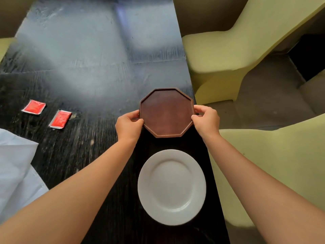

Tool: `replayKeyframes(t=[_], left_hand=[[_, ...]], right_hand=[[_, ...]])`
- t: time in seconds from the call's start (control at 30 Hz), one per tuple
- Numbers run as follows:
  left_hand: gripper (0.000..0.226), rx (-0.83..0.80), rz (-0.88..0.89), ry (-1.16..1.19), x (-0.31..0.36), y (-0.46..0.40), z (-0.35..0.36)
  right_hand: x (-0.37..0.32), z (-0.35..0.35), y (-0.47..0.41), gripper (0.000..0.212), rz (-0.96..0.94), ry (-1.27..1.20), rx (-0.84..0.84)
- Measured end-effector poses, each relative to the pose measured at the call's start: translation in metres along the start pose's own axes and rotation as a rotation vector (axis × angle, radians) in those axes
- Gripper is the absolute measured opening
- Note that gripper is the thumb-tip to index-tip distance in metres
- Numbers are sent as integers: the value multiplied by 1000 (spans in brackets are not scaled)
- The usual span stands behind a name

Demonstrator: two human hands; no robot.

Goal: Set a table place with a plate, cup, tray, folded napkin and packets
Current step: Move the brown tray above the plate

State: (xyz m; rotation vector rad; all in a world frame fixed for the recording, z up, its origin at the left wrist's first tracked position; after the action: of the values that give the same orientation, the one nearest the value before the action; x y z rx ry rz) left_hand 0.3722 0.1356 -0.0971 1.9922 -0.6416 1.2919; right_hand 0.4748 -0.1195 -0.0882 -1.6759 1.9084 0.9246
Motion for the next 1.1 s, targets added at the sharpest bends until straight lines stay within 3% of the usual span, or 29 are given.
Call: replayKeyframes(t=[0.27,0.83,0.93,1.1], left_hand=[[39,36,34,-103,-5,10,7],[31,30,184,-316,1,4,9],[33,-4,229,-448,-2,0,11],[38,-39,228,-466,-1,1,12]], right_hand=[[12,7,-2,37,8,49,52],[9,16,-6,35,-85,155,-11],[8,18,-5,33,-122,169,-12],[7,19,-5,32,-143,174,-6]])
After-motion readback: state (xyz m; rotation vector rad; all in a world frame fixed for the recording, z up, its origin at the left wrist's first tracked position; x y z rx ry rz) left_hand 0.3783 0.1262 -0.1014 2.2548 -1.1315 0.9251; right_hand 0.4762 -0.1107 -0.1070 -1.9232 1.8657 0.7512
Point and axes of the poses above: each hand's wrist, its own y-axis away from the middle knuckle, its own z-axis out of the palm, x = y × z, the point moved 10 cm from there along -y, towards the middle knuckle, and after that the axes turned 7 degrees about y, right-handed, at the moved point
